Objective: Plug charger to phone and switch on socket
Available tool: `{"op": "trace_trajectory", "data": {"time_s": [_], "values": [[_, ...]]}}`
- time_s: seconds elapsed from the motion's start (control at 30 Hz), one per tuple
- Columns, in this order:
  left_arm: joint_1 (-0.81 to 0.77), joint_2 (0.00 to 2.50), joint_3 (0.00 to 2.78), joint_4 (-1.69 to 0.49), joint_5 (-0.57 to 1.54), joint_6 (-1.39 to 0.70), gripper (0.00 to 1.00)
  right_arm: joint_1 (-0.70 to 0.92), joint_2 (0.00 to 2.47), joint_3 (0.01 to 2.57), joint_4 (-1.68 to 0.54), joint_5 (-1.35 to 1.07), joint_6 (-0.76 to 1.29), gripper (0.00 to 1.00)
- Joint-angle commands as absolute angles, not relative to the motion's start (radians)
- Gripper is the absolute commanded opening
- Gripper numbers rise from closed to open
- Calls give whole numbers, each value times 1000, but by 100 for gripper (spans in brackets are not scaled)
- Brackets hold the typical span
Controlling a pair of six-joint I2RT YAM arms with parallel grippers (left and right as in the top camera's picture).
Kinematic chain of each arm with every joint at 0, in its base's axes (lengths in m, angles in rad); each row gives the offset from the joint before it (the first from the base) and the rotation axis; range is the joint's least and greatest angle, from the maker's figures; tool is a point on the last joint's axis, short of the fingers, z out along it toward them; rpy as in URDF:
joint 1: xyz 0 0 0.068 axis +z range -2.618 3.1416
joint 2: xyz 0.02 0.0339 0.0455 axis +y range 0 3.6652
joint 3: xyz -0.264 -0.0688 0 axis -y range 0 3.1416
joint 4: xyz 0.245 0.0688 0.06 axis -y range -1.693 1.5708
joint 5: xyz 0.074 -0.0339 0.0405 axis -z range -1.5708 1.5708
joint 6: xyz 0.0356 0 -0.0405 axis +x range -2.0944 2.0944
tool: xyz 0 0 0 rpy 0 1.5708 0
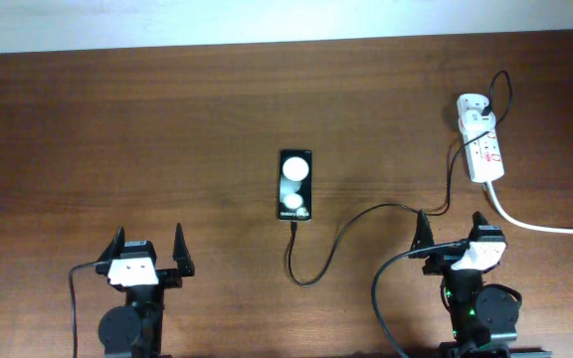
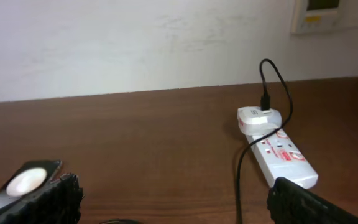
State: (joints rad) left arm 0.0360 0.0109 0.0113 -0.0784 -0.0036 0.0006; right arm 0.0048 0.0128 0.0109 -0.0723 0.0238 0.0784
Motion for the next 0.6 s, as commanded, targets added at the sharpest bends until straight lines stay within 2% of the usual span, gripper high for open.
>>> {"op": "trace_trajectory", "data": {"time_s": [0.0, 0.57], "values": [[43, 5, 9, -84, -3, 16, 99, 13, 3, 6, -81, -7, 14, 99], [43, 5, 9, -84, -3, 16, 99, 13, 3, 6, -80, -3, 4, 99]]}}
